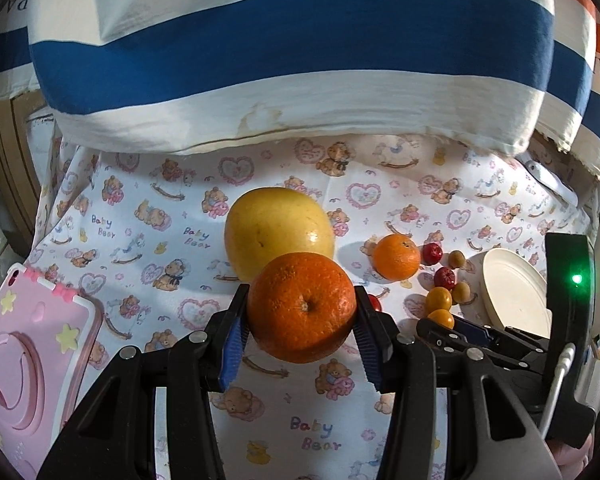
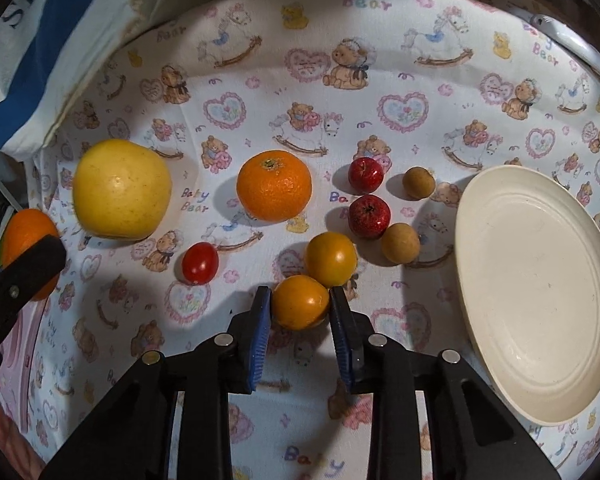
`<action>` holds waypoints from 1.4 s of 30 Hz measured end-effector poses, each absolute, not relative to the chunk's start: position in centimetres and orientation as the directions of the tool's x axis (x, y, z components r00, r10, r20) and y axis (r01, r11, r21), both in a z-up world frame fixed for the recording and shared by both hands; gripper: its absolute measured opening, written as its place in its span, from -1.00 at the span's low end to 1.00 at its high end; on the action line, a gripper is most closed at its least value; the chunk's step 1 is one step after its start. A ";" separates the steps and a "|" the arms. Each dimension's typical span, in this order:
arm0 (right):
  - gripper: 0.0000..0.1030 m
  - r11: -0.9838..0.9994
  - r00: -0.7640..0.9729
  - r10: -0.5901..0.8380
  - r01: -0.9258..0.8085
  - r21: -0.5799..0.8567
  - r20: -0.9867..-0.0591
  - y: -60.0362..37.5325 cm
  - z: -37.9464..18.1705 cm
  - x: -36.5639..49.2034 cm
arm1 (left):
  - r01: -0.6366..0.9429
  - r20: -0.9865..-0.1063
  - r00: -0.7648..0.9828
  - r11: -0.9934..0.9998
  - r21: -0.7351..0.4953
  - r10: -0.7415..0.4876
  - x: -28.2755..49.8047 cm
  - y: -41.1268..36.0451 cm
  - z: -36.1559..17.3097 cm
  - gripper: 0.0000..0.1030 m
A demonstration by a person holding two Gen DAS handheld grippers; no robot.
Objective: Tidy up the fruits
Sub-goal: 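Lift the large orange with the left tool while the right tool lifts the small orange fruit, then carry both fruits over the cream plate and open both tools to drop them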
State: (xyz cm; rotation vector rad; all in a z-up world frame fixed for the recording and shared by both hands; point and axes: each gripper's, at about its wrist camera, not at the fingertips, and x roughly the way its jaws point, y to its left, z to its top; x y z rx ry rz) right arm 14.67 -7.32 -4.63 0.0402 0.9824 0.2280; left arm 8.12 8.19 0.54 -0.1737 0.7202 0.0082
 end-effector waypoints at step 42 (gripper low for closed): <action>-0.42 0.987 0.793 0.155 -0.101 0.124 -0.589 -25.3 4.4 6.7 | 0.183 -0.549 0.817 0.982 -0.038 -0.174 4.0 -2.3 5.6 -0.08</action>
